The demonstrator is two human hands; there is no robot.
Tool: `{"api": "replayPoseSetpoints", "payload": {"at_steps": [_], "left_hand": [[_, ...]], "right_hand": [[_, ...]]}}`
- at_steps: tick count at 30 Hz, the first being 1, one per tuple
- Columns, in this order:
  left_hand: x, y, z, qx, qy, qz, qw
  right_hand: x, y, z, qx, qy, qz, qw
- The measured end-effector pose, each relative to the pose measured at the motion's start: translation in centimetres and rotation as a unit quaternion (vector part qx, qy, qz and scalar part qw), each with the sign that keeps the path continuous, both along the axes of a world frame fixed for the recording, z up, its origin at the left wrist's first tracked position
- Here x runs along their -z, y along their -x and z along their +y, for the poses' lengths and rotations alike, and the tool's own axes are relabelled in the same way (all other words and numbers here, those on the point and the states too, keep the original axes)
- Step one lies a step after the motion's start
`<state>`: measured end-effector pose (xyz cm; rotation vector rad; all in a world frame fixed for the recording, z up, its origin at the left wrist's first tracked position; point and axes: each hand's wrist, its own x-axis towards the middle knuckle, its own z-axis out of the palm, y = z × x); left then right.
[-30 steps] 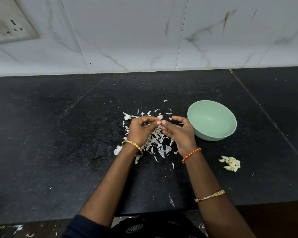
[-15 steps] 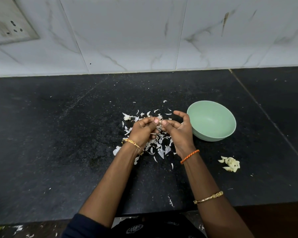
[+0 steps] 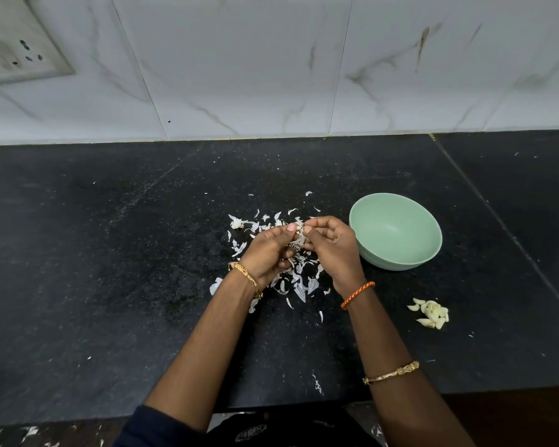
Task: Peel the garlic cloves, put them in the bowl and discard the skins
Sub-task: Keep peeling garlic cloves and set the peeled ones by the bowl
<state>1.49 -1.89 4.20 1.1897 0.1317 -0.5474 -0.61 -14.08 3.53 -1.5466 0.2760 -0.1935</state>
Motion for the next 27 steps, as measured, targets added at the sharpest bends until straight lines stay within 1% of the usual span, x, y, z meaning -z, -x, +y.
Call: {"api": "replayPoseSetpoints", "payload": {"at_steps": [3, 7, 10, 14, 16, 22, 24, 27], "left_hand": [[-0.01, -0.06, 0.34, 0.014, -0.011, -0.008, 1.000], [-0.06, -0.03, 0.46, 0.012, -0.049, -0.058, 0.997], [-0.09, -0.07, 0.50, -0.016, -0.080, -0.093, 0.992], [-0.04, -0.09, 0.60, -0.053, -0.108, -0.109, 0.987], [0.04, -0.11, 0.65, -0.070, -0.124, -0.119, 0.983], [-0.25, -0.17, 1.01, -0.070, -0.159, -0.155, 0.973], [-0.30, -0.28, 1.00, -0.072, -0.175, -0.156, 0.969], [-0.07, -0.65, 1.00, -0.066, -0.187, -0.122, 0.973]], "right_hand": [[0.17, -0.03, -0.34, 0.019, 0.032, -0.014, 0.999], [0.15, -0.02, -0.56, 0.043, 0.104, -0.034, 0.993], [-0.07, 0.24, -0.57, 0.006, 0.128, -0.035, 0.991], [-0.46, 0.37, -0.51, -0.049, 0.151, -0.046, 0.986], [-0.39, 0.30, -0.50, -0.057, 0.155, -0.058, 0.985], [-0.21, 0.22, -0.54, -0.063, 0.145, -0.072, 0.985], [-0.33, 0.37, -0.50, -0.068, 0.091, -0.044, 0.993], [-0.34, 0.51, -0.32, -0.067, 0.011, 0.011, 0.998]]}}
